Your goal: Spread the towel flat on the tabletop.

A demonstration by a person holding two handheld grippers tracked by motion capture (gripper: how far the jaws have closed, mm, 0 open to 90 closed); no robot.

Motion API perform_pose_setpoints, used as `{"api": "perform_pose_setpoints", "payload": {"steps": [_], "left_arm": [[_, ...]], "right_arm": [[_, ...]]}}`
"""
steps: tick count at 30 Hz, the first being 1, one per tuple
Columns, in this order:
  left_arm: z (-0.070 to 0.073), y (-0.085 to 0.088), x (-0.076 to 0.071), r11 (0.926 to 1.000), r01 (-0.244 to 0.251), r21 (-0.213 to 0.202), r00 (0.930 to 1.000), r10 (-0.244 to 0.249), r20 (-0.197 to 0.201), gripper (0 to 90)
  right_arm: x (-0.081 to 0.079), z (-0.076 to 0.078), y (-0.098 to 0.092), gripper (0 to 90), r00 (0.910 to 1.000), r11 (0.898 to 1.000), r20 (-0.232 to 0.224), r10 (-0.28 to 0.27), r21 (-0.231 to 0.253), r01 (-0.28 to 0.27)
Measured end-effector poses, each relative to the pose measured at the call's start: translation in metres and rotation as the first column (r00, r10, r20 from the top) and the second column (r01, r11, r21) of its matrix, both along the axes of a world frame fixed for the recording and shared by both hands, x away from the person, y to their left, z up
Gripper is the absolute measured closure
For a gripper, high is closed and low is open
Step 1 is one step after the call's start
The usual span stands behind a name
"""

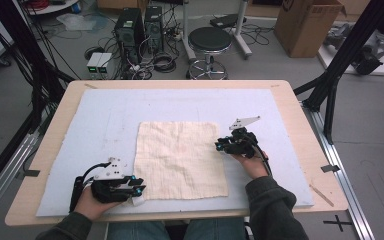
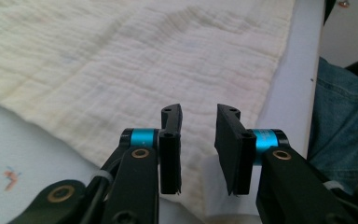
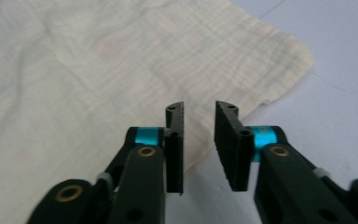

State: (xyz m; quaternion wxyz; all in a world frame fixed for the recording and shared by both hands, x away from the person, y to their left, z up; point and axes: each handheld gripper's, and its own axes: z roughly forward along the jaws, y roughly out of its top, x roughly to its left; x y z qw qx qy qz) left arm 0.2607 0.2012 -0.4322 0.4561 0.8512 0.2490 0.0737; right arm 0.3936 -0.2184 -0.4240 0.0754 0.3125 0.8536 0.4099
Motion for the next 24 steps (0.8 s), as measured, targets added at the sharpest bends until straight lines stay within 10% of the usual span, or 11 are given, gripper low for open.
{"api": "perform_pose_setpoints", "payload": {"steps": [24], "left_arm": [[0.010, 0.008, 0.017, 0.9898, -0.128, -0.063, 0.9914, 0.129, 0.020, 50.2]], "right_arm": [[-0.028, 0.007, 0.003, 33.8, 0.9976, 0.995, 0.045, 0.053, 0.083, -0.057]]}}
